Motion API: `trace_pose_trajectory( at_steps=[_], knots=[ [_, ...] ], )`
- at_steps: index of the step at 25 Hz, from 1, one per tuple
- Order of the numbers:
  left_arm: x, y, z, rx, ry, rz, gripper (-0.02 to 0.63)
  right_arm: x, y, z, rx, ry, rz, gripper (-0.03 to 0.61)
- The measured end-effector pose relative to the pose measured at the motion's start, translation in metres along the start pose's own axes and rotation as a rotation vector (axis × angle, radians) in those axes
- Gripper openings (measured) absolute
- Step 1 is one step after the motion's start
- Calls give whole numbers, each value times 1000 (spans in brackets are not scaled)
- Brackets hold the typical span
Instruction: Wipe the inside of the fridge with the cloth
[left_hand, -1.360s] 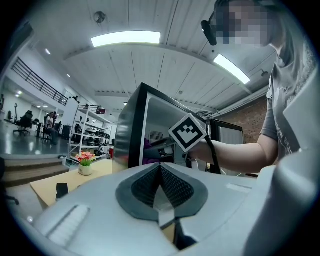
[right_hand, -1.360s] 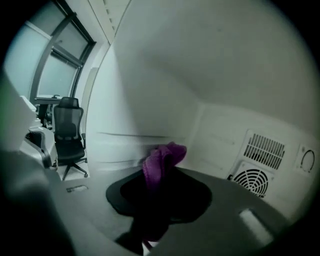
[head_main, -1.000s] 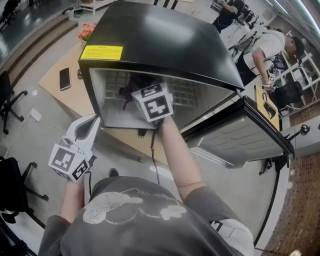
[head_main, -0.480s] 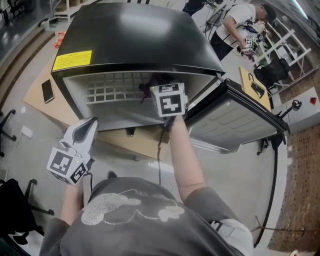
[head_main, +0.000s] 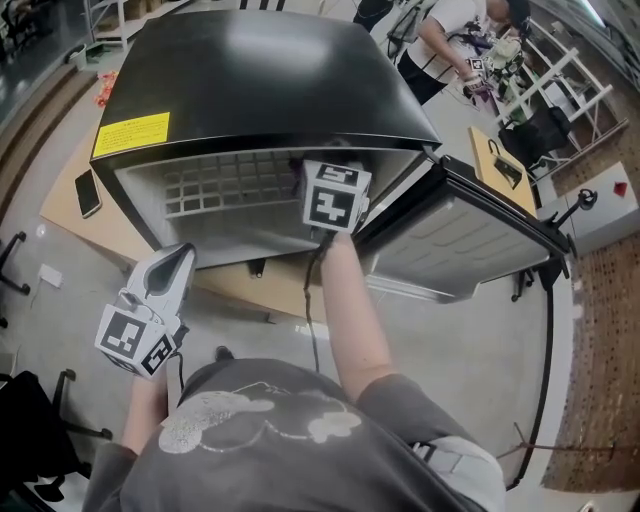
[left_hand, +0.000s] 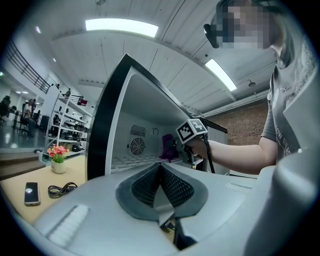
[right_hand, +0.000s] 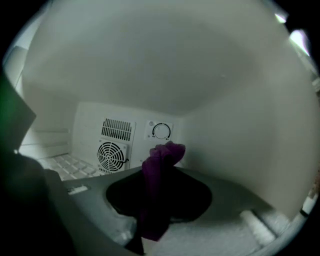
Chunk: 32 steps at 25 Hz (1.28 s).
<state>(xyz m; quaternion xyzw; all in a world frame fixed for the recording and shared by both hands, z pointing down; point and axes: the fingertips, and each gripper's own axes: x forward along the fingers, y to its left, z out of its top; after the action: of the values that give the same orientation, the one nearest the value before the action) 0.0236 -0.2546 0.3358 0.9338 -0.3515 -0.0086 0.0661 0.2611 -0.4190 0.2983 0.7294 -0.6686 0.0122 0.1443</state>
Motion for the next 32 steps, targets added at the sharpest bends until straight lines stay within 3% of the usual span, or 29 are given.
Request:
trace_pose_trajectory(
  at_steps=[6, 19, 21, 24, 26, 28, 32],
  knots=[
    [3, -13, -4, 3, 15, -22, 17, -33, -20, -10, 118, -39, -41, 84],
    [19, -53, -16, 11, 49, -67, 17, -111, -20, -52, 205, -51, 48, 84],
    [15, -52, -21, 10, 52, -45, 17, -126, 2, -57, 193, -95, 144, 84],
    [2, -40, -36, 39, 78, 26, 17, -146, 78, -85, 133, -114, 437, 84],
    [-7, -29, -52, 124, 125, 70, 17, -152, 132, -117, 92, -58, 610, 84],
    [-15, -19, -58, 170, 153, 97, 17, -149, 170, -138, 37, -26, 696, 84],
    [-33, 4, -56, 116, 118, 172, 17, -118, 211, -149, -33, -35, 749, 84]
  ],
)
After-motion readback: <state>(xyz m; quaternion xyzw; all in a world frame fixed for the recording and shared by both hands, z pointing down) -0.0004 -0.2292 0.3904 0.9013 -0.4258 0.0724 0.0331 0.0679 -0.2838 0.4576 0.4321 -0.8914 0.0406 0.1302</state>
